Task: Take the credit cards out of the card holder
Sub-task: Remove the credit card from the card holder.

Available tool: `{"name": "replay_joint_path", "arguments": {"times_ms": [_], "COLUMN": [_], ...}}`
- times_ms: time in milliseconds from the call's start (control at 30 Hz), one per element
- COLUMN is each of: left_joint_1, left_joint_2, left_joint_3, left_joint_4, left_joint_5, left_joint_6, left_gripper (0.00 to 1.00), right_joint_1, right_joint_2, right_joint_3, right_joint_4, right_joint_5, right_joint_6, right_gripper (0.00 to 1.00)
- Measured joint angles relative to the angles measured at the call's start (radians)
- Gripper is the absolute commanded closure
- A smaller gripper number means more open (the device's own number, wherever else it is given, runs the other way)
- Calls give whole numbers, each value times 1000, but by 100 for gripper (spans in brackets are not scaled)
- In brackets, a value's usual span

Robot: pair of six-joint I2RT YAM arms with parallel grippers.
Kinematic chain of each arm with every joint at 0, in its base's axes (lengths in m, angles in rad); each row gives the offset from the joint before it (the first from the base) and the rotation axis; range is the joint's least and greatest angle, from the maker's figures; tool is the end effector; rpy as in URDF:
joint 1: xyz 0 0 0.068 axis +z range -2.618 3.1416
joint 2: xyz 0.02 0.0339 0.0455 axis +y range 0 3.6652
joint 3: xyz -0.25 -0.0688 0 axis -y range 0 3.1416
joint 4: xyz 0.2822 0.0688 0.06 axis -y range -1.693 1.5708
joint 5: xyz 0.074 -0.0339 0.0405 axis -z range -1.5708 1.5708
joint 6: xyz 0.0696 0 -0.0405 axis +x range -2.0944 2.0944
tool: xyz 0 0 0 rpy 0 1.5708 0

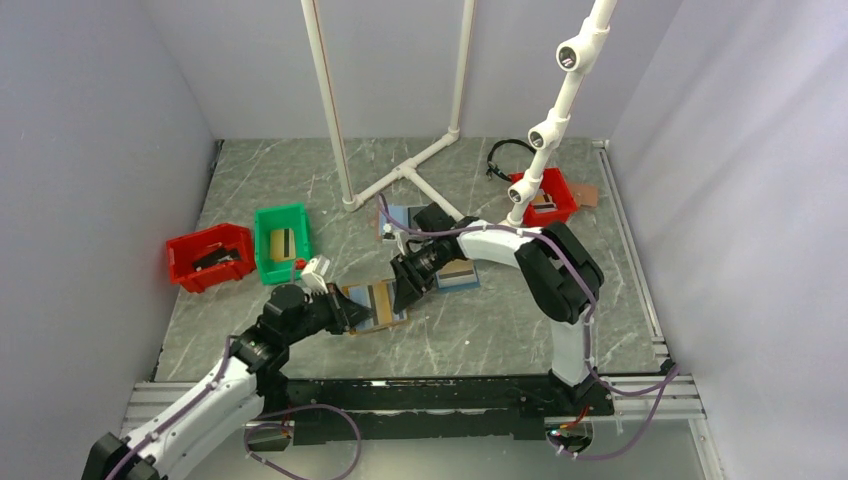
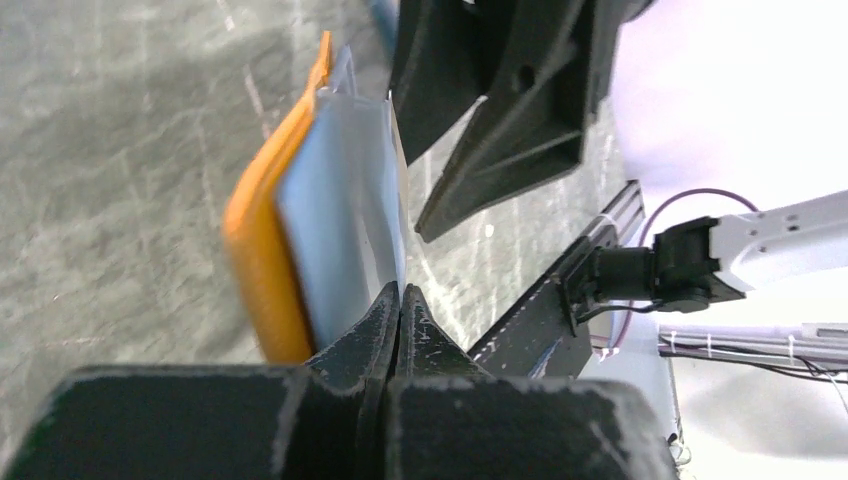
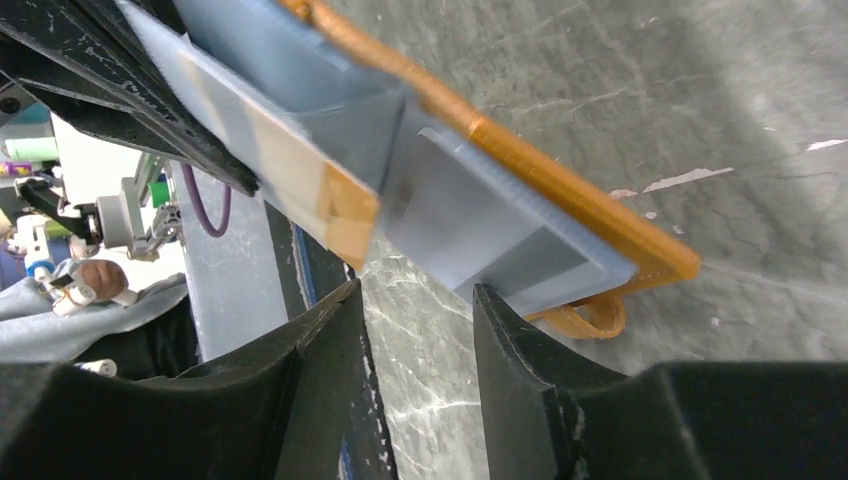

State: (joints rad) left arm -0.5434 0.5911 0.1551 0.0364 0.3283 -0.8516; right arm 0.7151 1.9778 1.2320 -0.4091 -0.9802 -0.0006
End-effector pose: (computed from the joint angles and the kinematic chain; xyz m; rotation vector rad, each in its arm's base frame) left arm 0.1788 -0.1342 0.1336 -0.0966 2.1607 -1.1888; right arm 0.2736 0.3141 0.0925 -1.2284 2.4186 1.5463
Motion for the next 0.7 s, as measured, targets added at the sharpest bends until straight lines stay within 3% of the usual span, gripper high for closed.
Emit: {"name": "replay_joint_path", "arguments": {"times_ms": [200,700], "left_joint_1": [1,1], "left_joint_2": [-99,-23], "left_joint_3": [-4,-17], "left_joint_4": [28,187], "left_joint_5": [16,80], "left_joint_6": [1,-30], "left_gripper": [100,100], "right_joint_1": [-33,-60], "right_joint_2": [-59,-130], "right_joint_3": [3,0], "right_joint_4": [-2,45], "right_joint_5": [-52,-182], "right_joint_6": [-11,47], "right_gripper": [51,44]}}
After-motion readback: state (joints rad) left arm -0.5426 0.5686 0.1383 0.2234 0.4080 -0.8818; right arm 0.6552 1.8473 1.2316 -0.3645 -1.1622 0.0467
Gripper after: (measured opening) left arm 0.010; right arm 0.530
